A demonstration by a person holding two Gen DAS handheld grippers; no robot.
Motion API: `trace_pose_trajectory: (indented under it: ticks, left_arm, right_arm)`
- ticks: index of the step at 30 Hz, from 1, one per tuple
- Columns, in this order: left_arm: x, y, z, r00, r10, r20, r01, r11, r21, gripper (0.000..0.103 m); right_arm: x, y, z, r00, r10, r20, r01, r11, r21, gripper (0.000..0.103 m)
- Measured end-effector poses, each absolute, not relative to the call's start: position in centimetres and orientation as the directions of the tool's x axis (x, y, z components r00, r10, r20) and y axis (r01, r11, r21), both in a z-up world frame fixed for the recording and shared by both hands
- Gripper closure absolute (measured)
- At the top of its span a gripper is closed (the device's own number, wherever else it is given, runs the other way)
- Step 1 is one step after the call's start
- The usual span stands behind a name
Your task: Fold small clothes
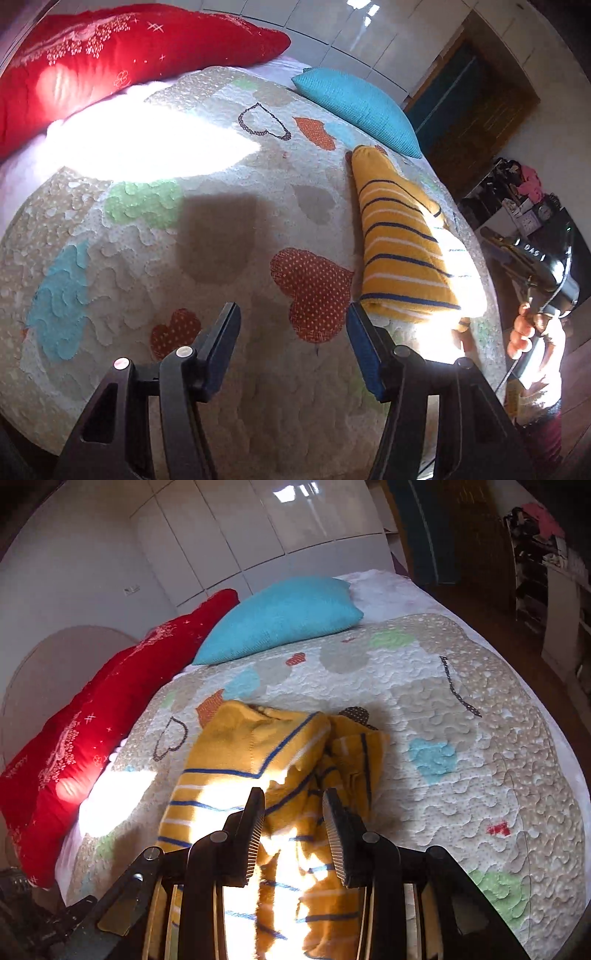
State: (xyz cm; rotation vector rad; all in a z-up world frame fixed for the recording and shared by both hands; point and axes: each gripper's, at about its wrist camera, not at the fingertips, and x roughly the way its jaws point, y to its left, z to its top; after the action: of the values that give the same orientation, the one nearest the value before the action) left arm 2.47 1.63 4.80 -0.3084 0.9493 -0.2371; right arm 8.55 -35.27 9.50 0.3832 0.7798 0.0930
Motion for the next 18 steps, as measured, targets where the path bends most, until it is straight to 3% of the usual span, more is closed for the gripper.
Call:
trace_pose_trajectory:
  ticks: [3,5,6,7,8,12,15,18]
  left_arm:
    - [1.6,0.0,5.6,0.583,-0.249,-0.774,0.088,0.966,-0.245,0.040]
    - [1.1,-0.6,6.0,0.585,-0.242,-0.774,0.108,0.969,-0.221,0.038]
    - [0.9,-0.7,6.2,0.588,-0.241,-0.772,0.114,0.970,-0.215,0.037]
    - [0.7,-0.7,6.5,0.593,-0.235,-0.770,0.116,0.971,-0.208,0.035]
    - [0.4,-0.6,6.8,0.601,-0.226,-0.767,0.116,0.974,-0.196,0.032]
    - [-0.4,-0.6,7.4,0.634,-0.187,-0.750,0.131,0.982,-0.135,0.028]
    - [-0.8,-0.9,7.5,0.655,-0.163,-0.738,0.139,0.986,-0.094,0.026]
    - [-1.2,-1.0,7.4,0.662,-0.165,-0.731,0.146,0.985,-0.091,0.026]
  right_arm:
    - [7.6,-32.1,9.2,0.693,0.328,-0.642,-0.034,0.905,0.425,0.067]
    - [7.6,-29.8,7.5,0.656,0.320,-0.684,-0.054,0.923,0.380,0.068]
    - [7.7,-28.8,6.4,0.632,0.266,-0.728,-0.034,0.948,0.317,0.074]
    - [7.7,-28.5,4.9,0.604,0.196,-0.772,0.005,0.969,0.249,0.096]
    - [7.8,-28.5,3.6,0.573,0.138,-0.808,0.043,0.979,0.198,0.103]
    - [6.3,-30.9,1.3,0.564,0.130,-0.816,0.111,0.967,0.231,0.103]
    - [5.6,-30.1,1.7,0.565,0.024,-0.824,0.127,0.985,0.116,0.103]
    - [5.2,-29.9,2.1,0.573,0.025,-0.819,0.117,0.987,0.112,0.103]
